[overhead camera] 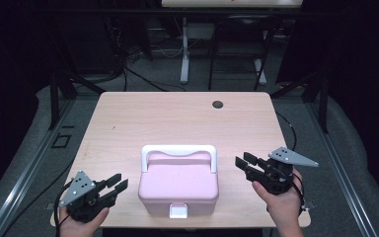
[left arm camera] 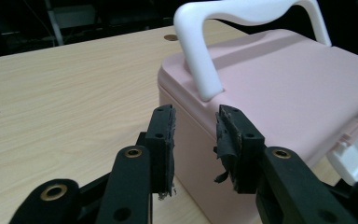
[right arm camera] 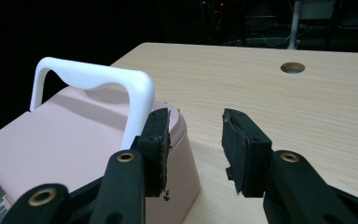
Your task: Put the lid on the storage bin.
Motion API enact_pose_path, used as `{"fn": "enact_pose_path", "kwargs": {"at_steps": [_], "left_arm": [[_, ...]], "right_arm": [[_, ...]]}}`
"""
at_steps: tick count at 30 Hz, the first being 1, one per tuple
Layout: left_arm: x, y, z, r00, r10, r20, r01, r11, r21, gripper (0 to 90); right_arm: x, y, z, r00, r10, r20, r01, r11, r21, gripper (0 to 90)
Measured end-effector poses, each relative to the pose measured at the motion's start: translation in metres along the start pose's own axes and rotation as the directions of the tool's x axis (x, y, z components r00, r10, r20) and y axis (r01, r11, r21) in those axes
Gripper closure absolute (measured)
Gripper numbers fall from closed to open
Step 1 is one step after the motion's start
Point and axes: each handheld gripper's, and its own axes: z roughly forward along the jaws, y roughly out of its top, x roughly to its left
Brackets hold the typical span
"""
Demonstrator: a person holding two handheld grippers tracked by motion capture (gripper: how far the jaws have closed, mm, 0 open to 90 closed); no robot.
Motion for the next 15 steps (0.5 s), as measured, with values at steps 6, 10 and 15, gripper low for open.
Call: {"fn": "enact_pose_path", "kwargs": {"at_steps": [6, 10, 15], "left_arm": [[0.007, 0.01, 0.002, 0.9999, -0.003, -0.015, 0.003, 0.9999, -0.013, 61.1], [0.013, 0.018, 0.005, 0.9997, -0.003, -0.024, 0.003, 1.0, -0.003, 60.4], [0.019, 0.022, 0.012, 0.9994, -0.01, -0.032, 0.01, 0.9999, -0.007, 59.9]], "right_arm": [[0.0, -0.001, 0.001, 1.0, -0.008, -0.001, 0.008, 1.0, 0.002, 61.0], [0.0, -0.001, 0.002, 1.0, -0.005, -0.002, 0.005, 1.0, 0.006, 61.0], [-0.001, -0.002, 0.004, 1.0, -0.006, -0.002, 0.006, 1.0, 0.008, 60.5]]}}
